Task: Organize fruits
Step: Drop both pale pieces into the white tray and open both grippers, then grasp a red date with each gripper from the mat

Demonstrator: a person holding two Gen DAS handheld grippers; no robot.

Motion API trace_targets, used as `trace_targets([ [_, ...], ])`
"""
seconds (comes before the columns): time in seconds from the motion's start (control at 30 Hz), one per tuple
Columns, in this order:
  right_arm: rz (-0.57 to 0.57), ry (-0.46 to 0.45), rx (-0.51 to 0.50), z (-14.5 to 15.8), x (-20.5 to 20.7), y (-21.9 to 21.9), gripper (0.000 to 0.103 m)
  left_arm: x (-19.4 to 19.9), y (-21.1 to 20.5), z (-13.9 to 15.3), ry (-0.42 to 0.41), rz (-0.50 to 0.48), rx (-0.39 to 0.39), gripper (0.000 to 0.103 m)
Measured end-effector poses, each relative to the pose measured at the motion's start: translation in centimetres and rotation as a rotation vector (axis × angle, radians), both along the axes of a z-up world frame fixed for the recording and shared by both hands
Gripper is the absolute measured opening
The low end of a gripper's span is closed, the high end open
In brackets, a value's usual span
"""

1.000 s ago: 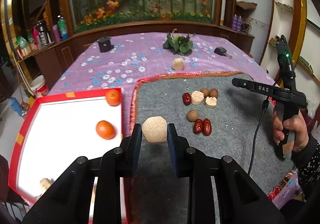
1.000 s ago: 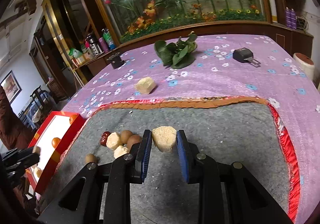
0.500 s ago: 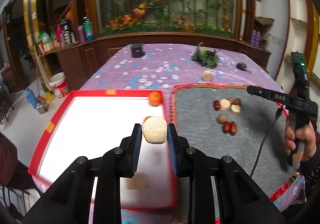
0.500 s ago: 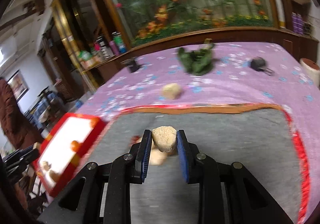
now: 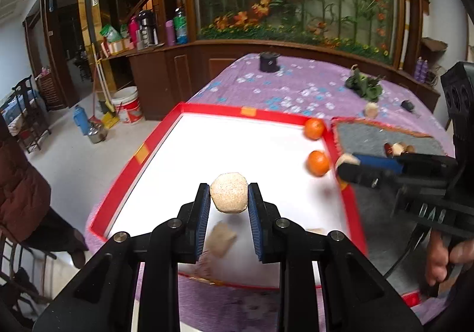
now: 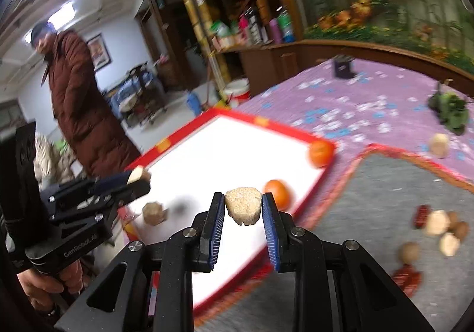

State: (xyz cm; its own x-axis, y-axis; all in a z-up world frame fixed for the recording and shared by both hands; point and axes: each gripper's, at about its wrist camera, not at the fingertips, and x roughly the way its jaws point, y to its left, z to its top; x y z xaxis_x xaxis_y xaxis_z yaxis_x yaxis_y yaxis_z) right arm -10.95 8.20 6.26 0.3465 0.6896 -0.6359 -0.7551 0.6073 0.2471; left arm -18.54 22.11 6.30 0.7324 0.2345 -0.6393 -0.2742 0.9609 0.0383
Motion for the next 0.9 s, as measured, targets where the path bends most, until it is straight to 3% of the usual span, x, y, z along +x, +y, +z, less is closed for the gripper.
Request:
trace_targets([
  [0.2,0.018,0.028,-0.066,-2.5,-0.8,2.9,0.026,0.5,0.7,-1.7,0.042,0.006,-0.001,0.023],
  [0.47,0.001,0.053,-0.057,-2.5,-0.6,2.5,0.029,1.2,-0.1,-2.4,0.079,0.015,0.03,0.024],
  [0.53,0.003,0.031,-0.048,-2.0,-0.9,2.2,0.03,1.2,-0.4,-2.3,0.081,0.018,0.049,0.035],
  [0.6,0.001,0.011,-0.033,-1.4,-1.2,1.6,0.032,1.1,-0.8,-1.9,0.068,0.027,0.064,0.057],
  [0.77,-0.023,-0.019,0.0,0.3,-1.3,-2.0,0.033,0.5,-2.4,-0.2,0.014,-0.01,0.095,0.063],
  [0.9,-0.104,-0.005,-0.014,0.5,-0.5,-7.6,0.034,0.5,-4.6,0.7,-0.009,-0.074,0.112,0.063],
])
